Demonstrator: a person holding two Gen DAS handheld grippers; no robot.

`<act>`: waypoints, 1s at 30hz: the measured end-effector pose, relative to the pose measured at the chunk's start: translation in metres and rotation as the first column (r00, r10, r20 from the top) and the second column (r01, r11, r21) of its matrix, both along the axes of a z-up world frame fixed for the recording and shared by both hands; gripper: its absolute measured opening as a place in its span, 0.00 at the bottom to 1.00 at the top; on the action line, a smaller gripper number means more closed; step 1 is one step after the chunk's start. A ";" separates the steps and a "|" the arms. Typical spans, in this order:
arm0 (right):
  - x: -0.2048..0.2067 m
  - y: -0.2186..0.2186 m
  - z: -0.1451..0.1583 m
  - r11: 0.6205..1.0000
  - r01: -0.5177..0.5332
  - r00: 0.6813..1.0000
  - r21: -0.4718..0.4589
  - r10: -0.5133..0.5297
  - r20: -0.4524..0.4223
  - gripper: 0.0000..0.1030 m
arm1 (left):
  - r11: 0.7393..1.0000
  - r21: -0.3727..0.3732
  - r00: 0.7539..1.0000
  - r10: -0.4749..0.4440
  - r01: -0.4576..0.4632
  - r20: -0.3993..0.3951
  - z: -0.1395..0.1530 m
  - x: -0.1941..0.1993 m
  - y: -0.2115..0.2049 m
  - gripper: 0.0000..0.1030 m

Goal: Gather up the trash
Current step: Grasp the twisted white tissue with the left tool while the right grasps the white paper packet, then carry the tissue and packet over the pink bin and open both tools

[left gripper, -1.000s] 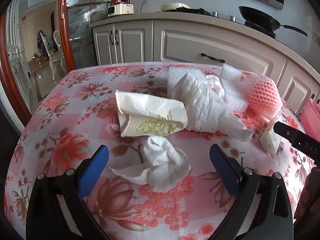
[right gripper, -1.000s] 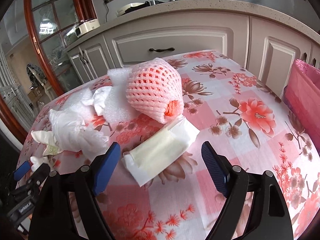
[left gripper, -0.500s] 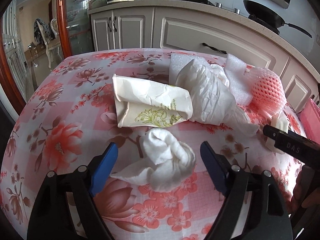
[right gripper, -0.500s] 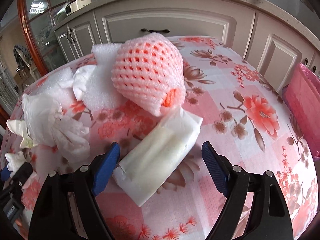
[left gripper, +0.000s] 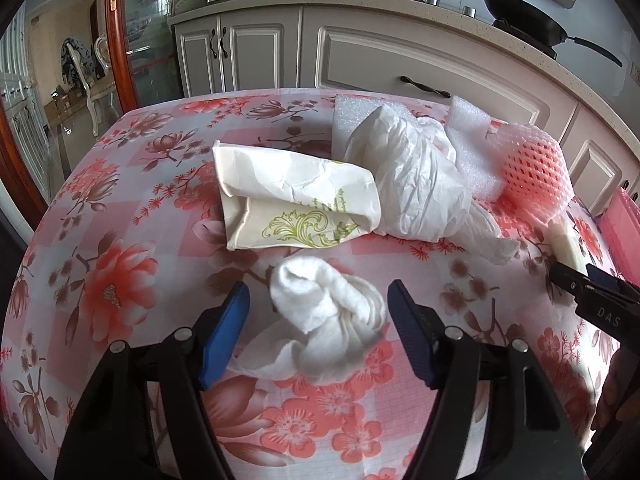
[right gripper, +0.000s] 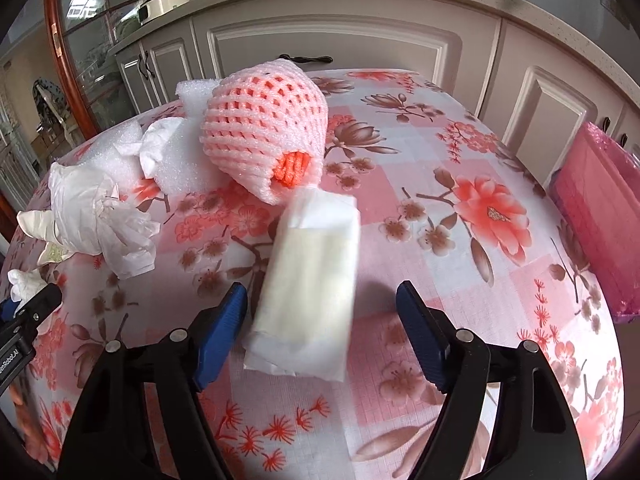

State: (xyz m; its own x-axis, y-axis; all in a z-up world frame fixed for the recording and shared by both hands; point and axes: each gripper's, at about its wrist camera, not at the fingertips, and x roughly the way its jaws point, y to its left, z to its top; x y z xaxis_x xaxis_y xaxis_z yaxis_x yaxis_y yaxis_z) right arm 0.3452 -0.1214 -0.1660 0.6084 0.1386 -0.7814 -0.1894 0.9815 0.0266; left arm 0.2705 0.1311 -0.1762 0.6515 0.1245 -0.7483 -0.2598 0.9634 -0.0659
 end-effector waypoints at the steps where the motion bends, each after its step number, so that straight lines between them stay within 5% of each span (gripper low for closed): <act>1: 0.001 0.002 0.000 1.000 -0.008 1.000 -0.003 0.008 0.002 0.71 | 1.000 -0.004 1.000 -0.002 0.002 -0.002 -0.001 0.000 0.000 0.62; 8: -0.001 -0.001 0.004 0.999 -0.046 0.999 0.015 0.046 0.009 0.40 | 0.999 -0.028 1.000 -0.018 0.018 0.001 -0.003 0.000 0.004 0.39; 30: -0.093 -0.038 0.043 0.978 -0.129 0.988 0.164 0.113 0.103 0.35 | 0.990 0.031 0.984 -0.143 0.141 0.107 0.028 -0.050 -0.067 0.34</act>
State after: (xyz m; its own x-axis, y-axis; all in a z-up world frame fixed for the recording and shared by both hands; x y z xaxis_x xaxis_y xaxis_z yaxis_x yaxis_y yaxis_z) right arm 0.2520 -0.1598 -0.1229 0.6479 0.3412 -0.6811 -0.3160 0.9339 0.1672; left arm 0.2201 0.0641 -0.1483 0.7414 0.0419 -0.6698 -0.1129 0.9916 -0.0630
